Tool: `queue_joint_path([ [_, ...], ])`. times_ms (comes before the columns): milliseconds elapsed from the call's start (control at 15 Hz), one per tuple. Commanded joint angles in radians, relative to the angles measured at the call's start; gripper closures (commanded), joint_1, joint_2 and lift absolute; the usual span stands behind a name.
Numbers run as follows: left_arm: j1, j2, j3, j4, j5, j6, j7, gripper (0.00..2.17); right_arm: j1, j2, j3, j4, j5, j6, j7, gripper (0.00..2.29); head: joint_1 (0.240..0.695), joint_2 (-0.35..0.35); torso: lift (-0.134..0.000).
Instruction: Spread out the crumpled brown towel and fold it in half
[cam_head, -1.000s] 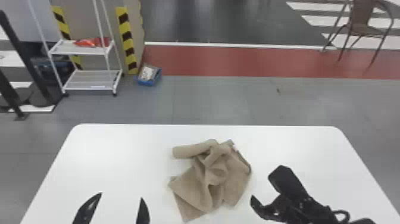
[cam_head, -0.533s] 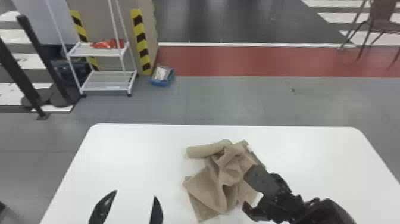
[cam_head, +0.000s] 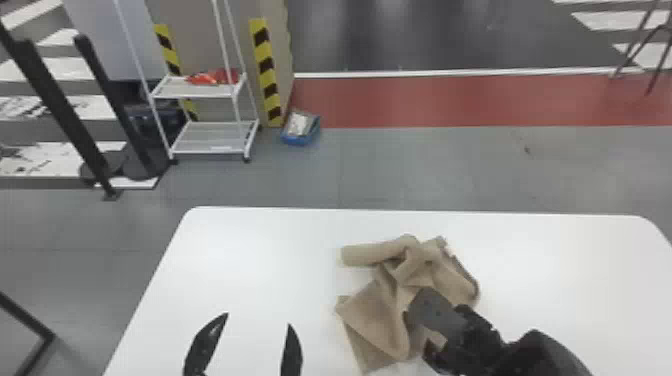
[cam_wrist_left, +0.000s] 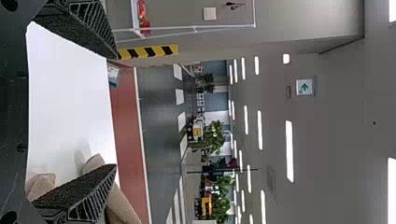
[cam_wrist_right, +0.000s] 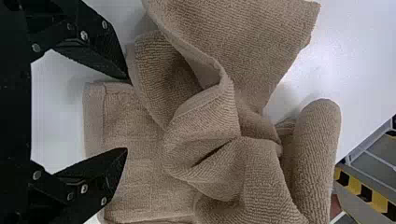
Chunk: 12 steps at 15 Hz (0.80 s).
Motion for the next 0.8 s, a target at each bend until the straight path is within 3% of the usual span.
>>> queue_joint_path([
  [0, -0.003, 0.000, 0.002, 0.004, 0.003, -0.002, 0.000, 0.05, -0.011, 0.000, 0.014, 0.005, 0.024, 0.054, 0.018, 0.47, 0.695, 0.086, 0.000],
  [67, -0.006, 0.000, 0.002, 0.007, 0.003, 0.001, 0.000, 0.05, -0.011, 0.000, 0.015, 0.006, 0.028, 0.064, 0.016, 0.47, 0.695, 0.083, 0.000],
  [200, -0.009, 0.000, 0.002, 0.009, 0.003, -0.002, -0.001, 0.05, -0.007, 0.000, 0.011, -0.003, 0.028, 0.061, 0.010, 0.76, 0.695, 0.077, 0.000],
  [533, -0.009, 0.000, 0.002, 0.010, 0.006, -0.002, -0.001, 0.05, 0.008, -0.002, 0.000, -0.018, 0.024, 0.051, 0.000, 0.82, 0.695, 0.071, 0.000],
  [600, -0.009, 0.002, 0.002, 0.010, 0.006, -0.002, -0.001, 0.05, 0.010, -0.002, -0.003, -0.026, 0.018, 0.045, -0.014, 1.31, 0.695, 0.071, 0.000],
  [667, -0.009, 0.000, 0.002, 0.009, 0.006, 0.001, -0.008, 0.07, 0.022, 0.000, -0.019, -0.063, -0.010, 0.042, -0.045, 1.65, 0.695, 0.070, 0.000],
  [733, -0.007, 0.002, 0.004, 0.004, 0.008, 0.029, -0.017, 0.07, 0.041, 0.000, -0.048, -0.110, -0.065, 0.002, -0.073, 1.65, 0.695, 0.069, 0.000],
])
